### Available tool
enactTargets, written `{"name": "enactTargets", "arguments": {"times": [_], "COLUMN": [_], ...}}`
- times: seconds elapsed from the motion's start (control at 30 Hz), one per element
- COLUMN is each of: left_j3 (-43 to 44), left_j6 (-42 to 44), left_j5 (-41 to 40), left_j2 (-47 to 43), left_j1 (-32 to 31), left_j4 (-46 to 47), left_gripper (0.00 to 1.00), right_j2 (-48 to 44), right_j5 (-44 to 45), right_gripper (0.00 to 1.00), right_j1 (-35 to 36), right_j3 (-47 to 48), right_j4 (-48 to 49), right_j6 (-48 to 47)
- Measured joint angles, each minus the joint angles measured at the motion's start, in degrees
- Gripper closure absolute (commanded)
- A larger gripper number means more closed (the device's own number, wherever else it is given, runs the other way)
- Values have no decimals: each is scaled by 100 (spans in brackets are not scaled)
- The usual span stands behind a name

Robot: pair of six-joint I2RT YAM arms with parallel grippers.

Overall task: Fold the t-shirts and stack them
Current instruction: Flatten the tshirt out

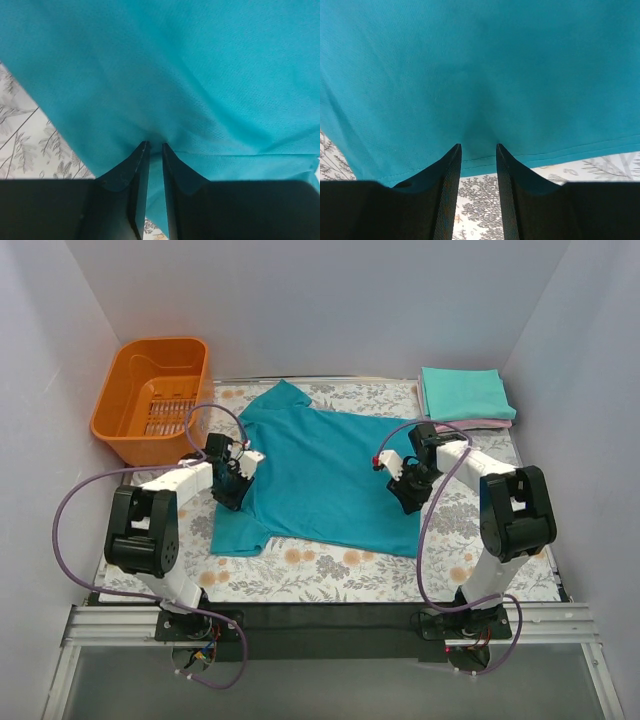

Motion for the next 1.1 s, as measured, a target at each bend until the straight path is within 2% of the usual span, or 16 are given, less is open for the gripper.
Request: {"name": "enactTargets", "arguments": {"times": [0.17,0.23,0.4,0.57,0.67,0.8,0.97,1.1], "left_j3": [-791,-1207,-1851,-1659,-885,662,2682,4253], "left_j6": [507,776,1432,1821,1808,1248,284,-391], "left_j5": [-439,-514,-398,-120,295,798,800,562], "left_j2": [-627,-1108,-2153,-2583,-2409,-1613,258,1836], "left_j1": [-7,0,-2,37,42,42,42,42], "left_j4": [247,50,-1056,-2022,-2354,-2028,-1010,-352], "left_gripper": [84,84,80,69,66,63,59,60], "right_j2": [-35,-212,-815,-1290,-1451,-1220,-334,426], "right_j5": [354,455,699,824,793,511,407,710], "right_gripper": [65,64,63,58,57,64,69,66], "right_j1": [33,46,50,72,66,-79,-505,-750], "right_j3": [-380,-584,-1250,-1574,-1360,-199,1547,2352], "right_j4": [227,352,431,-127,-398,-621,-24,485], "right_j6": [2,-83,-463,-852,-911,-686,184,772]}}
